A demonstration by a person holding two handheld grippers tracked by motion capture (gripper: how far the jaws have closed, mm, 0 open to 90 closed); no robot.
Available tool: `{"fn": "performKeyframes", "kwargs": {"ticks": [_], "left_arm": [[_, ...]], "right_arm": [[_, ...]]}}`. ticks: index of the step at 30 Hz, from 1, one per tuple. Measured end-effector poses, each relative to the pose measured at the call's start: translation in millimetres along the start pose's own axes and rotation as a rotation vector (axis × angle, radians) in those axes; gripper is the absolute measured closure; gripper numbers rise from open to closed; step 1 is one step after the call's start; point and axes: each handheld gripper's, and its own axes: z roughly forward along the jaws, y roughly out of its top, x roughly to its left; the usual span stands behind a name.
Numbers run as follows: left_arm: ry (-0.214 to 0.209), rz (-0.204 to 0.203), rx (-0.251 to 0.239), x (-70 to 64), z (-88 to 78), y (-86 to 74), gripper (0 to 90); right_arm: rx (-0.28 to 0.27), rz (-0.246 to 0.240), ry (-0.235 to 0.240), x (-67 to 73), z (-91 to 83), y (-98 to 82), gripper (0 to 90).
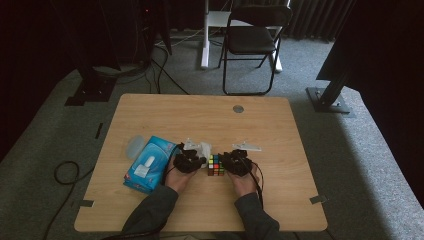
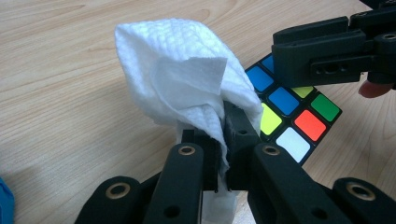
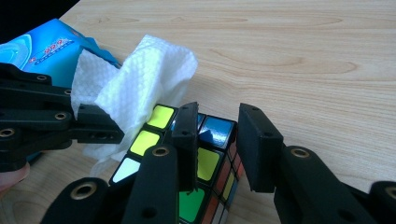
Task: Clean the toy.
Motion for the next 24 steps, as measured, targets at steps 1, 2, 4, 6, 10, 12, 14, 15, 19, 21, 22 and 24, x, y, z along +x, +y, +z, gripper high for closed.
{"fn": "performKeyframes", "kwargs": {"ticks": [1,2,4,6,10,12,14,15,19,21,22,24], "left_arm": [[0.003,0.006,0.003,-1.2,0.1,-1.0,86.6],[0.003,0.006,0.003,-1.2,0.1,-1.0,86.6],[0.013,0.018,0.014,-3.0,1.3,-2.4,86.6],[0.014,0.016,0.027,-2.1,4.0,-4.0,86.6],[0.027,0.004,0.068,-1.7,16.0,-13.1,86.7],[0.029,-0.005,0.082,-0.6,20.6,-16.9,86.7],[0.025,-0.015,0.086,0.4,22.9,-18.3,86.7],[0.025,-0.014,0.090,0.5,23.0,-17.7,86.6],[0.040,-0.006,0.097,-0.4,25.3,-14.9,86.5],[0.039,-0.014,0.094,0.4,27.2,-13.7,86.5],[0.039,-0.015,0.095,0.6,27.6,-13.2,86.5],[0.036,-0.016,0.094,1.2,27.7,-13.2,86.4]], "right_arm": [[-0.002,0.003,0.000,0.2,0.0,-0.3,69.6],[-0.002,0.003,0.000,0.2,0.0,-0.3,69.6],[-0.008,0.004,-0.008,0.1,-0.1,-0.6,70.1],[-0.010,0.006,-0.010,0.4,-0.2,-1.0,70.2],[-0.012,0.010,-0.012,1.3,-0.4,-1.5,70.2],[-0.012,0.011,-0.012,1.3,-0.4,-1.5,70.2],[-0.011,0.011,-0.013,1.4,-0.4,-1.5,70.2],[-0.009,0.011,-0.011,1.2,-0.2,-1.1,70.2],[-0.003,0.019,-0.007,0.5,-0.3,-0.5,70.2],[-0.002,0.024,0.001,0.3,-0.1,-0.5,70.4],[0.000,0.023,-0.002,0.3,-0.3,-0.5,70.3],[0.001,0.023,0.004,-1.4,-0.2,-0.1,70.1]]}}
